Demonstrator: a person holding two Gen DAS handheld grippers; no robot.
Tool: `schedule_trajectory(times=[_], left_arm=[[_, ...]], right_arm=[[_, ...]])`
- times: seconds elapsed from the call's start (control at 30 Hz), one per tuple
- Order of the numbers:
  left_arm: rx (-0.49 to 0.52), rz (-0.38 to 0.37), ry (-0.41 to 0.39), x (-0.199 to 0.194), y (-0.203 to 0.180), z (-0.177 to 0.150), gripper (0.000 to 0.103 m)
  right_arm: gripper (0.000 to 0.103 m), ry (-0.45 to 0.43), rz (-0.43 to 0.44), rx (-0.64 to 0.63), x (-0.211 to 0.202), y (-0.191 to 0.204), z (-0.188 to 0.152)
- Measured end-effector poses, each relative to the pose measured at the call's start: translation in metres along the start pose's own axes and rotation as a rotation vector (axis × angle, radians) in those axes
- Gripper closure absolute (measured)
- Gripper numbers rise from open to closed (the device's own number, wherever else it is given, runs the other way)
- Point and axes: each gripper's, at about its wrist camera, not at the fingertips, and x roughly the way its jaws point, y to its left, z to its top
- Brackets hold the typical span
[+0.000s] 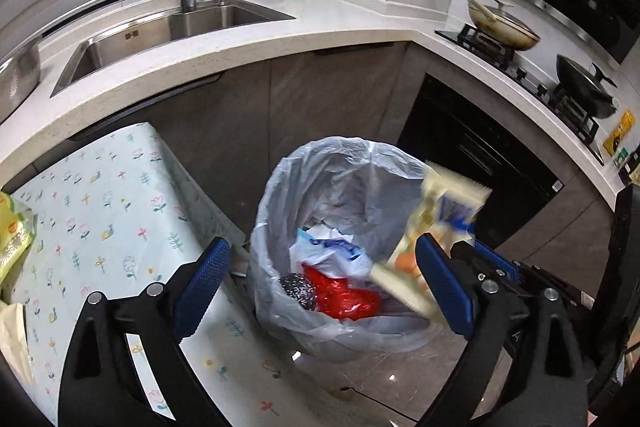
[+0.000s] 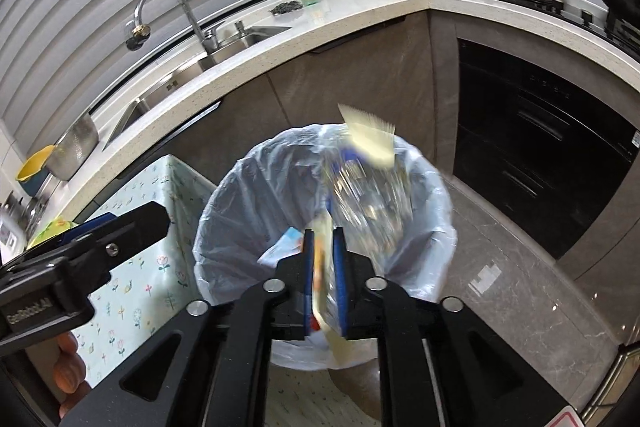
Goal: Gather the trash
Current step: 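Move both tools back over the table toward the remaining packets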
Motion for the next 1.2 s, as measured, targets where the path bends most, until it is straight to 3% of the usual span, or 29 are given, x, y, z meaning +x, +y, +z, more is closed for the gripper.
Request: schedule_trajectory(times=[0.13, 0.3, 0.57, 0.67, 1.2], left_arm=[[-0.051, 0.042, -0.016, -0.011, 0.021, -0.003, 0.013], [-0.128, 0.089, -0.026, -0.026, 0.050, -0.009, 0.013], [-0.198, 0.149, -0.071, -0.062, 0.086, -0.019, 0.013], [-0.230, 0.182, -0.099, -0.081, 0.099, -0.027, 0.008], [-0.436, 0.362, -0.124, -0.169, 0.211, -0.096, 0.008]], right_arm=[[0.069, -0.009, 0.011, -0.021, -0.001, 0.014, 0.001], [0.065, -0.005, 0.029, -0.045, -0.006, 0.034, 0.000], [0.048, -0.012, 0.061, -0.082, -0.025, 0.069, -0.009], [0.043, -0.015, 0.083, -0.101, -0.034, 0.085, -0.014], [0.040, 0.026, 0.209, -0.260, -0.060, 0.203, -0.060]])
